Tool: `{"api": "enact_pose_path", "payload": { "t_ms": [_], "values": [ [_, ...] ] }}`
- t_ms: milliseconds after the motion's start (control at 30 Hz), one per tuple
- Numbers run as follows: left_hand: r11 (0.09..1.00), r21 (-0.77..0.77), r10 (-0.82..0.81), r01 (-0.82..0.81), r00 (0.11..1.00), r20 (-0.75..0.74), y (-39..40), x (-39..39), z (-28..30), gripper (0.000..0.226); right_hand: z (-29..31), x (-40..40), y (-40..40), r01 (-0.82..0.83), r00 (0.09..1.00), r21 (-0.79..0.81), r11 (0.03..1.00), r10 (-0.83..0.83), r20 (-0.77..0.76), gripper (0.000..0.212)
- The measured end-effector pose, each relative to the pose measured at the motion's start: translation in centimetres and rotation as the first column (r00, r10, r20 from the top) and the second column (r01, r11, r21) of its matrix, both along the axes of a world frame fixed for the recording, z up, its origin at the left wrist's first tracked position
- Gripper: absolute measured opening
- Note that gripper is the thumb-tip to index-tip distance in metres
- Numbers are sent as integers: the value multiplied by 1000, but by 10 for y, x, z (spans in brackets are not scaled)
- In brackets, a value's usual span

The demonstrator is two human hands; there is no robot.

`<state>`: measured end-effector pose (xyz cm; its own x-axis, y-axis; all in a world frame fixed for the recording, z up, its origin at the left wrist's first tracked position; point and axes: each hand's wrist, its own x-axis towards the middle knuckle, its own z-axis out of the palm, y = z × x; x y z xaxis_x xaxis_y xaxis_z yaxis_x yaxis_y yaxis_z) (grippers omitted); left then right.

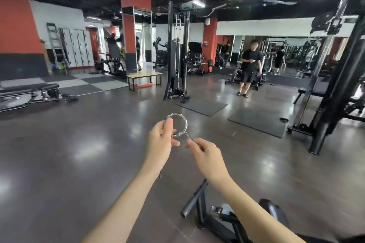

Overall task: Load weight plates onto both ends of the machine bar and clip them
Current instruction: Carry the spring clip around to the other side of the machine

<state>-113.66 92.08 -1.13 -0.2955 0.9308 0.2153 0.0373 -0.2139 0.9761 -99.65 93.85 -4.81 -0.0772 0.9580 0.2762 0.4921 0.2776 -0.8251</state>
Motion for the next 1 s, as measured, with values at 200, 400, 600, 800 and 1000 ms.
{"api": "enact_pose_path", "payload": {
  "t_ms": [200, 400, 600, 800, 1000],
  "values": [
    [984, -96, -139, 148, 986, 87, 152, -88, 14, 25, -9, -88, 142, -35, 998, -135, 990, 27, -63, 31],
    [965, -149, -205, 217, 975, 91, 296, -119, -6, 25, -30, -125, 278, 70, 987, -209, 976, -97, -126, 37],
    [926, -182, -334, 330, 943, 9, 463, -121, -29, 24, -50, -123, 425, 181, 940, -258, 949, -244, -239, 43],
    [871, -248, -433, 423, 901, 17, 641, -86, -39, 25, -50, -96, 573, 240, 900, -312, 919, -331, -282, 38],
    [712, -335, -647, 618, 762, 29, 803, -15, -56, 36, -45, -49, 704, 397, 839, -297, 868, -475, -265, 22]
  ]
}}
